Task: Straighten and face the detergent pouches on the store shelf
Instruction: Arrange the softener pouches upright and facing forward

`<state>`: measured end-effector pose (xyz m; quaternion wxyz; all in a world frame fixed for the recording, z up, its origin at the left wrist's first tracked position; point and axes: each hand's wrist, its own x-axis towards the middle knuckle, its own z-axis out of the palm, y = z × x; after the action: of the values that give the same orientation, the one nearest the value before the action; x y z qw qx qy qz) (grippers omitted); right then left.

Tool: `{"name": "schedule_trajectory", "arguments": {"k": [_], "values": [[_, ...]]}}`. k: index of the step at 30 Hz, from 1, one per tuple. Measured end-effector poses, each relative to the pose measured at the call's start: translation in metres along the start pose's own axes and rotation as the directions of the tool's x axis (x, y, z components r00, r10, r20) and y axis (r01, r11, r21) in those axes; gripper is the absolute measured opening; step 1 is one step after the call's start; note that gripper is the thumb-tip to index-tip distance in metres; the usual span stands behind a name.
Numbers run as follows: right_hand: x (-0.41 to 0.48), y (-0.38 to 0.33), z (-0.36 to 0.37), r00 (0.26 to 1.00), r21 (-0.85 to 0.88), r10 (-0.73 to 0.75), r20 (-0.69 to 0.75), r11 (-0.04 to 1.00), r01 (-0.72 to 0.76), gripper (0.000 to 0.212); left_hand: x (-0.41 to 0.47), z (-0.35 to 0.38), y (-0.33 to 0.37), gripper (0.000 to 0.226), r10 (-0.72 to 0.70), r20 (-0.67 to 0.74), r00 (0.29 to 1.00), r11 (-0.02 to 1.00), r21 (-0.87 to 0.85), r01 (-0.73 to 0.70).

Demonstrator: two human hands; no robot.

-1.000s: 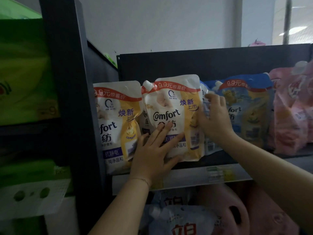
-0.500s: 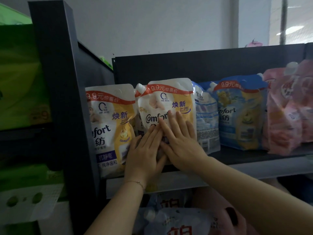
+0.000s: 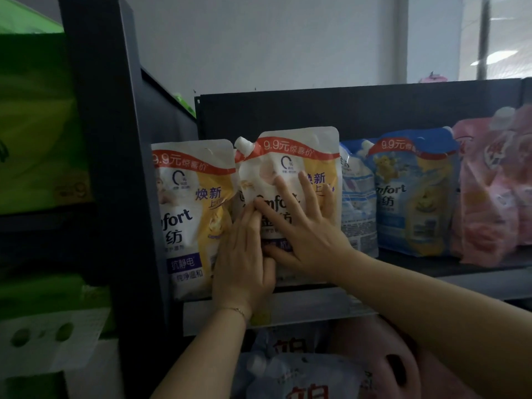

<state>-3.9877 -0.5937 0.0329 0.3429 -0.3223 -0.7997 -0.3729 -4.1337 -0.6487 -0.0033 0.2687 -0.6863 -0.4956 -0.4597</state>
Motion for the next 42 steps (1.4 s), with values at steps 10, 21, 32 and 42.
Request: {"name": "schedule_trajectory", "arguments": {"k": [10,21,32,42], "values": [[0.016,0.003,0.028,1.0,-0.136,-0.007,0.009,0.991,0.009,0.085,-0.002,0.001,0.002,0.061,0.018,-0.029,0.999,0.998,0.069,-0.016],[0.044,-0.007,0.066,0.998,-0.19,0.003,0.061,0.982,0.009,0.085,-0.003,0.003,-0.002,0.058,-0.004,0.003,1.0,0.997,0.073,0.004],[0.048,-0.009,0.058,0.985,-0.066,-0.011,0.174,0.998,0.022,0.083,0.0,-0.001,-0.001,0.053,-0.018,-0.004,1.0,0.996,0.083,0.018],[0.015,-0.015,-0.003,0.972,0.076,-0.044,0.23,0.997,0.028,0.073,0.0,0.001,-0.002,0.039,-0.06,-0.025,0.998,0.988,0.142,0.063]]}}
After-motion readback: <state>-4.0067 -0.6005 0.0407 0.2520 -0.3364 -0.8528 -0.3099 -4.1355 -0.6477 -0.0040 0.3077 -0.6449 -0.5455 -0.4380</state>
